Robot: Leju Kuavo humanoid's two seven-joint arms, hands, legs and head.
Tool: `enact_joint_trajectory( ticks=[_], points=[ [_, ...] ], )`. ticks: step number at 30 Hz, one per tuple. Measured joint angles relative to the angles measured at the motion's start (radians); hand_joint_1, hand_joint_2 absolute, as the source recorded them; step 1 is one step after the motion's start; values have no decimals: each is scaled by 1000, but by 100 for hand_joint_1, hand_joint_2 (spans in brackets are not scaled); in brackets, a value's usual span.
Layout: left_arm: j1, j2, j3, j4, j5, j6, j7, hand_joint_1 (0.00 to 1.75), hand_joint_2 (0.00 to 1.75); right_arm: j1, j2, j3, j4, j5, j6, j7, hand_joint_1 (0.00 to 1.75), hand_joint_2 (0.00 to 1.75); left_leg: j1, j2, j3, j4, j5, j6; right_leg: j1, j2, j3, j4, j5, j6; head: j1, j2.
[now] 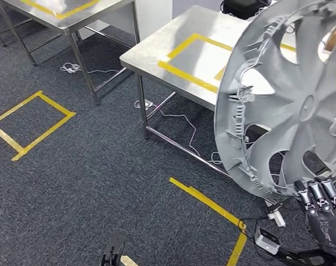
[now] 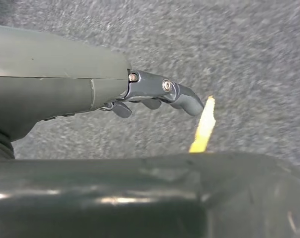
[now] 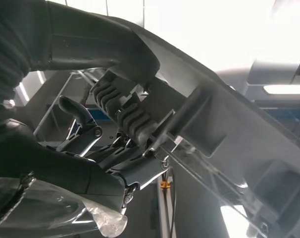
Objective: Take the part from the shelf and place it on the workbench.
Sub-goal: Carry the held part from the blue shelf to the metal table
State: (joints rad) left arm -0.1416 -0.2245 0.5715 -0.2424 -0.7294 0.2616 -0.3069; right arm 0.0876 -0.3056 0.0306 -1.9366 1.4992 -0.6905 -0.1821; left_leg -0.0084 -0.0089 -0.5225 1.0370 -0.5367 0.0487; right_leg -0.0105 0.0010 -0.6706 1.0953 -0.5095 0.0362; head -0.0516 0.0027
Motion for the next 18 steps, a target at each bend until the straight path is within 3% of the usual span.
enact_joint_trajectory(
  ticks=[1,2,5,6,8,10,11,12,13,15,16,17,18],
  points=[
    [-1,-1,0,1,0,0,0,0,0,-1,0,1,2,0,0,0,175,175,-1,-1,8,-1,-11,-4,5,-1,7,-35,40,-7,1,0],
    [-2,-2,0,1,1,-1,-1,0,0,-2,0,2,3,0,0,1,175,175,-1,-1,15,-2,-17,-10,9,-2,11,-53,62,-13,2,0],
    [-6,-3,0,1,1,-1,-1,0,0,-6,-1,5,5,0,-1,6,175,175,-2,1,22,16,-13,-27,9,1,41,-71,57,-25,3,0],
    [-8,-3,0,1,1,-1,-2,0,0,-8,-1,6,5,0,-1,11,175,175,-1,1,8,46,-7,-33,6,1,56,-79,53,-29,0,0],
    [-9,-3,0,1,0,0,-2,0,0,-12,-1,9,7,0,-1,20,175,175,2,2,-54,149,-18,-42,2,-1,84,-90,41,-36,-3,0],
    [-7,0,0,1,1,1,-2,0,0,-15,-1,12,9,0,-1,31,175,175,7,2,-130,239,-69,-52,1,0,106,-92,23,-38,-5,0],
    [-4,2,0,1,1,1,-2,0,0,-15,-1,15,10,0,-1,35,175,175,10,2,-156,254,-90,-55,0,2,119,-92,12,-38,-5,0],
    [-2,3,0,1,2,1,-2,0,0,-15,-1,17,10,0,-1,39,175,175,11,2,-168,242,-92,-56,0,3,133,-92,0,-37,-5,0],
    [0,3,0,1,2,2,-2,0,0,-15,-1,20,11,0,-1,41,175,175,12,2,-169,206,-69,-56,-1,5,149,-92,-11,-35,-5,0],
    [1,5,0,2,2,2,-2,0,0,-16,-1,25,13,0,-1,46,175,175,12,-2,-158,97,35,-51,-1,9,174,-90,-35,-26,-4,0],
    [2,6,0,2,2,2,-2,0,0,-17,-1,28,16,0,-1,50,175,175,11,-6,-153,55,73,-46,0,12,178,-89,-46,-19,-3,0],
    [4,7,0,2,2,2,-2,0,0,-18,-1,30,18,0,-1,53,175,175,9,-8,-151,29,100,-40,0,16,181,-89,-54,-11,-2,0],
    [6,8,0,2,2,2,-2,0,0,-20,-1,33,20,0,-1,56,175,175,7,-9,-150,21,103,-33,0,20,186,-87,-58,-4,-2,0]
  ],
)
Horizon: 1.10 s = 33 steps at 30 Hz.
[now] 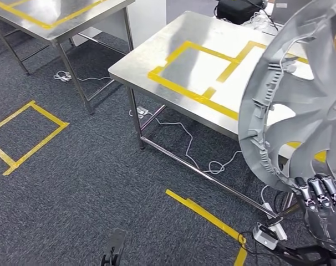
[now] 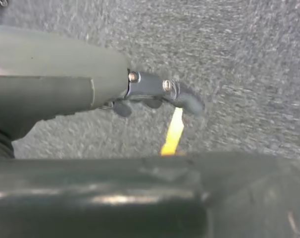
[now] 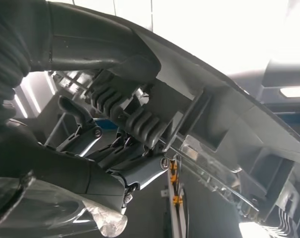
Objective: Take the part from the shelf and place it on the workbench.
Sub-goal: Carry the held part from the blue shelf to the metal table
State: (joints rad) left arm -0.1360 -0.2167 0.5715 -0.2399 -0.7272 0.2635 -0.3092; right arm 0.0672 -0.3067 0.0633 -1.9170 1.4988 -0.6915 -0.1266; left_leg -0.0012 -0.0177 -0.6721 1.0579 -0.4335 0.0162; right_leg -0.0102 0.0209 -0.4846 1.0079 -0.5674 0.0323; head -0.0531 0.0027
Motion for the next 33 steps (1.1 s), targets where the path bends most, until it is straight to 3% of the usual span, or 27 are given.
enact_joint_trajectory(
  ticks=[3,5,7,8,9,10,11,12,14,15,17,22,24,26,27,28,29,31,33],
  points=[
    [-3,1,1,0,1,1,-1,0,0,-6,-2,7,4,-1,0,1,175,175,1,13,24,-14,-5,21,-2,0,-9,29,0,13,1,0],
    [-8,0,1,0,1,2,-1,0,0,-11,-3,12,8,-1,0,1,175,175,3,22,43,-23,-13,33,-2,-8,-73,126,-20,19,3,0],
    [-10,0,1,0,0,2,-1,0,0,-14,-3,15,12,-1,0,1,175,175,2,32,56,-25,-27,38,-2,-11,-162,242,-69,23,3,0],
    [-10,0,1,0,0,2,-1,0,0,-14,-3,16,14,-1,0,1,175,175,1,38,65,-25,-35,38,-2,-11,-195,272,-87,24,3,0],
    [-9,0,1,0,0,2,-1,0,0,-13,-3,17,16,-1,0,2,175,175,-1,44,76,-25,-45,38,-1,-13,-214,270,-86,24,4,0],
    [-8,-1,1,0,-1,2,-1,0,0,-13,-3,18,17,-1,0,2,175,175,-2,51,90,-25,-56,38,-1,-17,-217,238,-62,21,4,0],
    [-8,-1,1,0,-2,1,-1,0,0,-14,-4,19,18,-1,0,2,175,175,-3,58,105,-25,-67,37,2,-30,-206,181,-13,16,4,0],
    [-9,-2,1,0,-3,1,-1,0,0,-14,-5,19,19,-1,0,2,175,175,-6,66,120,-25,-79,35,6,-55,-194,117,43,9,4,0],
    [-9,-4,1,0,-5,1,-1,0,0,-15,-7,20,21,-1,0,3,175,175,-11,82,138,-27,-98,26,15,-94,-172,35,103,-6,5,0],
    [-10,-4,0,0,-6,1,-1,0,0,-16,-8,21,22,-1,0,3,175,175,-13,89,141,-28,-105,21,18,-102,-168,23,107,-11,4,0],
    [-10,-4,0,0,-6,2,-1,0,0,-17,-10,21,22,-2,0,4,175,175,-14,96,143,-31,-110,15,20,-95,-159,23,103,-14,3,0],
    [-9,-5,0,0,-7,1,-1,0,0,-15,-10,21,22,-2,0,5,175,175,-14,102,152,-26,-107,10,18,-81,-161,18,109,-18,4,0],
    [-12,-5,-1,0,-9,0,-1,0,0,-13,-12,21,22,-2,0,10,175,175,-6,68,108,79,-137,-6,8,-41,-135,7,106,-29,0,0],
    [-12,-4,-1,0,-10,0,0,0,0,-11,-12,21,22,-2,0,16,175,175,3,29,23,219,-199,-23,-1,5,-105,1,93,-36,-4,0],
    [-11,-3,-1,0,-10,0,0,0,0,-10,-12,21,22,-2,0,16,175,175,5,27,-4,242,-214,-26,-1,22,-97,2,86,-35,-4,0],
    [-10,-3,0,0,-9,0,1,0,0,-10,-12,21,22,-2,0,17,175,175,7,26,-10,225,-201,-27,-2,37,-89,2,80,-34,-4,0],
    [-10,-2,0,0,-9,0,1,0,0,-9,-12,21,22,-2,0,17,175,175,8,20,-4,180,-165,-27,-3,51,-78,2,73,-31,-4,0],
    [-9,0,0,1,-9,0,1,0,0,-9,-12,21,23,-2,0,17,175,175,13,-20,17,59,-68,-24,-4,78,-67,3,59,-23,-3,0],
    [-7,2,0,1,-9,0,2,0,0,-10,-12,22,24,-2,-1,17,175,175,13,-50,29,-4,-24,-13,-8,103,-66,6,49,-11,-1,0]
  ],
)
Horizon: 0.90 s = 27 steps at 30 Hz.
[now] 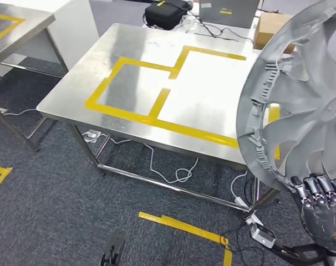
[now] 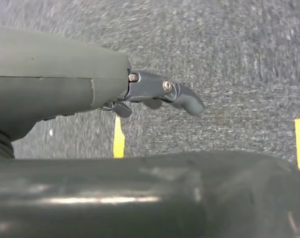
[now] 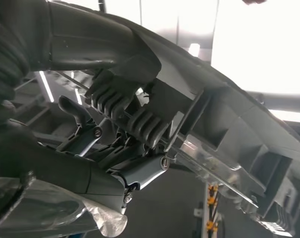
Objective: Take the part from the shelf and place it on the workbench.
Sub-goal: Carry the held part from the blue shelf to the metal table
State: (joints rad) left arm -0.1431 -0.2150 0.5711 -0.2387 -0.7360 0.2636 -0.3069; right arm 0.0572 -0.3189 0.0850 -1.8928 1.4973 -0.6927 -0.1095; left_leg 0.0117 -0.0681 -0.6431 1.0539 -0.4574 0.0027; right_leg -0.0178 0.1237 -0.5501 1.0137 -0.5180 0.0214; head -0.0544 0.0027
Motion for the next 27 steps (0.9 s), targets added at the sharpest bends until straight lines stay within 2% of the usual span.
enact_joint_trajectory(
  ticks=[2,3,4,6,7,8,9,10,11,12,13,14,16,17,20,21,23,25,27],
  points=[
    [-1,1,0,0,1,0,1,0,0,1,0,0,0,0,-1,0,175,175,-5,16,9,-9,-3,16,-4,14,0,4,-2,12,0,0],
    [-3,0,0,0,2,0,1,0,0,1,0,-1,0,0,-1,-1,175,175,-5,26,16,-14,0,23,-3,1,-3,11,-4,18,0,0],
    [-7,0,0,0,2,0,1,0,0,1,0,-1,0,1,-1,-2,175,175,-4,35,24,-18,-2,29,-1,-25,-14,29,-10,21,2,0],
    [-14,-1,0,0,5,0,1,0,0,-1,-1,-1,0,1,-1,-4,175,175,-3,47,34,-22,-4,39,3,-90,-69,122,-45,27,6,0],
    [-15,-1,0,0,6,0,2,0,0,-1,-1,-1,1,1,-1,-5,175,175,-3,53,36,-22,-7,42,4,-107,-110,187,-69,29,8,0],
    [-15,-1,0,0,7,0,3,0,0,1,-2,-1,2,1,-1,-5,175,175,-4,58,38,-21,-10,44,3,-115,-151,245,-88,31,8,0],
    [-12,-1,0,0,8,0,4,0,0,3,-2,-1,4,1,-1,-4,175,175,-4,62,42,-21,-15,44,1,-117,-180,278,-93,32,7,0],
    [-10,-1,0,0,8,0,6,0,0,5,-2,-1,7,1,-1,-3,175,175,-4,65,47,-21,-20,44,0,-118,-190,275,-77,34,8,0],
    [-9,-1,0,0,9,0,6,0,0,5,-2,-1,10,1,-1,-2,175,175,-3,67,54,-21,-25,42,-2,-119,-181,236,-42,34,8,0],
    [-8,-2,0,0,9,-1,7,0,0,6,-2,-1,12,1,-1,-1,175,175,-3,68,62,-22,-31,40,-3,-123,-158,172,6,34,8,0],
    [-9,-2,0,0,9,-2,6,0,0,6,-2,-1,15,1,-1,0,175,175,-4,69,69,-21,-37,36,-2,-129,-134,107,40,34,8,0],
    [-10,-2,0,0,9,-2,6,0,0,6,-2,-1,17,1,-1,0,175,175,-6,69,72,-19,-41,31,0,-135,-113,55,55,30,9,0],
    [-9,-2,0,0,9,-2,6,0,0,9,-2,-1,22,1,-1,1,175,175,-11,70,69,-16,-48,21,3,-139,-95,12,57,21,9,0],
    [-7,-2,0,0,9,-2,6,0,0,11,-2,0,24,1,-1,1,175,175,-13,71,68,-16,-51,27,3,-138,-90,7,58,20,8,0],
    [-5,0,0,0,10,-2,6,0,0,13,-2,2,30,1,-1,1,175,175,-17,75,74,-18,-55,68,0,-130,-82,5,66,26,4,0],
    [-6,0,0,0,12,-2,6,0,0,13,-2,2,33,1,-1,1,175,175,-17,75,77,-20,-54,73,1,-128,-81,5,65,23,4,0],
    [-8,0,0,0,14,-2,6,0,0,14,-2,2,38,1,-1,2,175,175,-17,76,81,-25,-53,73,3,-127,-80,5,62,19,4,0],
    [-8,0,0,0,17,-2,6,0,0,15,-2,2,43,1,-1,2,175,175,-16,76,83,-30,-51,66,5,-127,-79,6,59,14,5,0],
    [-7,0,0,0,20,-2,6,0,0,15,-2,2,48,1,-1,2,175,175,-13,76,85,-34,-50,46,7,-128,-79,6,58,10,5,0]
  ],
)
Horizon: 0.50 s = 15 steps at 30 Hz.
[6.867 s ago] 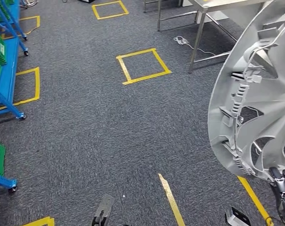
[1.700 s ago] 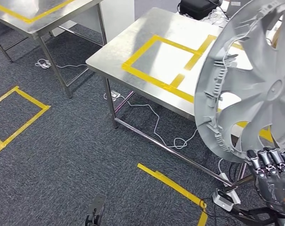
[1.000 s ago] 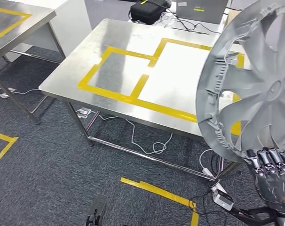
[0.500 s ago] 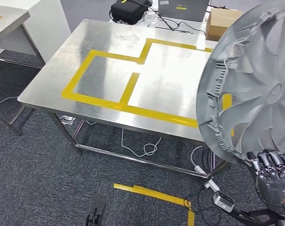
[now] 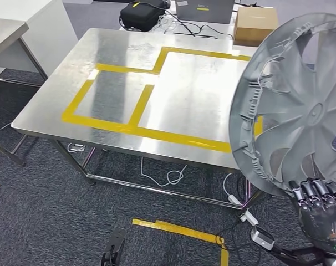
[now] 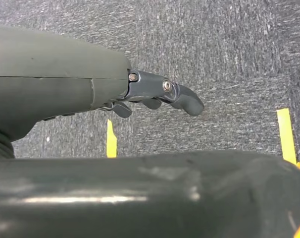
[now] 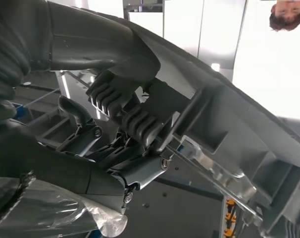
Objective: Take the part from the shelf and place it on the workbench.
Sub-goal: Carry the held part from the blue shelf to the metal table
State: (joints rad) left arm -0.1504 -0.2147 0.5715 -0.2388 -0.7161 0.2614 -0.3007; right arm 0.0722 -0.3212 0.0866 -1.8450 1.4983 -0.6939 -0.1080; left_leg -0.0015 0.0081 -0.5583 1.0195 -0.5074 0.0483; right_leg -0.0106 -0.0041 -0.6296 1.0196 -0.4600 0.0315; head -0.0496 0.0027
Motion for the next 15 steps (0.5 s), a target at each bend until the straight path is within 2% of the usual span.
enact_joint_trajectory(
  ticks=[2,4,13,15],
  points=[
    [0,0,0,0,3,0,0,0,0,0,0,0,4,0,0,0,175,175,2,0,2,-4,0,-23,1,0,0,1,-1,-2,0,0],
    [0,0,0,0,5,0,0,0,0,0,0,0,8,0,0,0,175,175,3,0,2,-5,0,-33,1,0,0,1,-1,-3,0,0],
    [0,0,4,0,8,0,-3,0,0,-1,0,2,22,-1,0,-2,175,175,1,0,2,-3,-1,-35,-2,-1,3,1,0,-2,1,0],
    [0,0,5,0,8,-1,-3,0,0,-1,0,2,24,-1,0,-2,175,175,-1,0,1,3,-3,-30,-5,-1,3,-1,2,1,0,0]
  ],
)
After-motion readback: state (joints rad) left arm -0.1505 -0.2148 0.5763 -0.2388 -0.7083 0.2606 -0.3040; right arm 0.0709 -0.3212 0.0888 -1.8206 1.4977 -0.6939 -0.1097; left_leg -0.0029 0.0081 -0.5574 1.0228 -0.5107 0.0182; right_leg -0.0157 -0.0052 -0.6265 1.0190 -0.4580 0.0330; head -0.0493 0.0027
